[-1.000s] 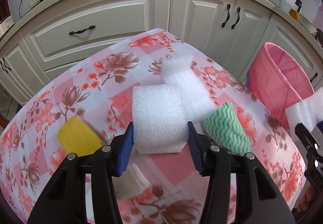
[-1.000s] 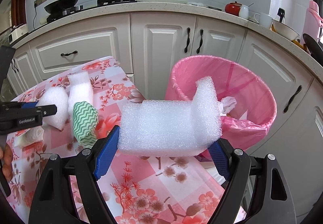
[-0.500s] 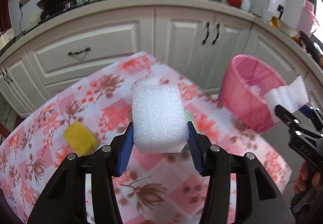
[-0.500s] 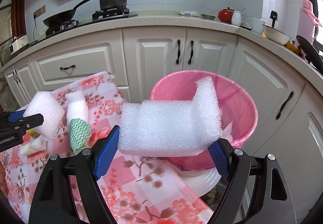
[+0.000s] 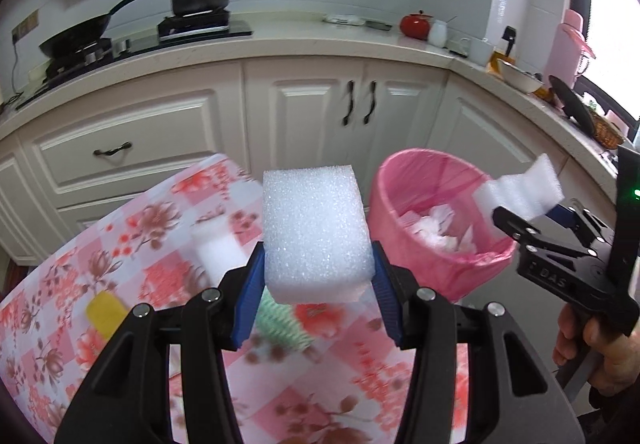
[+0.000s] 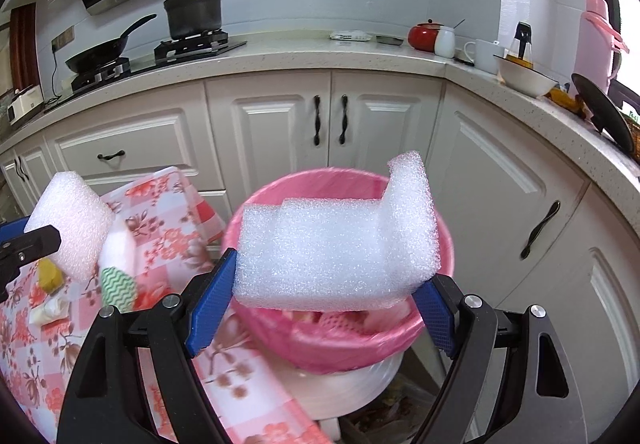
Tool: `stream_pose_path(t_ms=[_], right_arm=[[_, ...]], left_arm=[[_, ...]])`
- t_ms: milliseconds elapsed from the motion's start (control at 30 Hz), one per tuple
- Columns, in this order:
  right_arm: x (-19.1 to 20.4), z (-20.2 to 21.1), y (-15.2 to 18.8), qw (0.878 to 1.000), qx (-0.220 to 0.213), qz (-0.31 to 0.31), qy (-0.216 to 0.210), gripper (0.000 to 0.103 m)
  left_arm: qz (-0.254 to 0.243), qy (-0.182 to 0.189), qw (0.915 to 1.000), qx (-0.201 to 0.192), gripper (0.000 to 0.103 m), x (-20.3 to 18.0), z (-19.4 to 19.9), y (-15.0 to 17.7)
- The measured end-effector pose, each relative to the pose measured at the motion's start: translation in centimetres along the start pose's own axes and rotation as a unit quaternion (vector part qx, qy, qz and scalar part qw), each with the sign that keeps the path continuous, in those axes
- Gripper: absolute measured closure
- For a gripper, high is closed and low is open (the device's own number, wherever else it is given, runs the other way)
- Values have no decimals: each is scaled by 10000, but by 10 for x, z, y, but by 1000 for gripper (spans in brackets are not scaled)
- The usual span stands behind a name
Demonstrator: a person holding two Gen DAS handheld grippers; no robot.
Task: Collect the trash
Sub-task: 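Grasp a white foam block with the left tool while the right tool carries its foam to the wastebasket, then open both tools over the pink wastebasket to drop the foam blocks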
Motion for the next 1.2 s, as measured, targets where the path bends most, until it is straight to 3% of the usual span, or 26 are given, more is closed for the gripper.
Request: stream_pose_path(t_ms=[500,767,867,1200], right_arm=[[-50,-23,-22,10000,15,-21,76,24],[-71,-34,-29,9999,-22,-86,75,24],[-74,-36,-30,9999,-31,-97,60,17],[-90,-38,-20,9997,-41,-198,106,17]], left_arm=[[-9,630,9980,-48,54,-65,-26,-42],[-72,696,9976,15,54,-95,-43,-58],[-92,718,9974,20,54,-104,-47,-64],[-107,818,9964,197,53,-121,-69,-67]])
Point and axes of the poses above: each gripper's, at about its wrist camera, not at the fingertips, and z roughly against the way its jaws point, x to its left, y to its underside, the point moved 5 cm from there along -z, roughly the way its jaws point, and after that the axes turned 9 degrees about x, right-handed, at the moved point
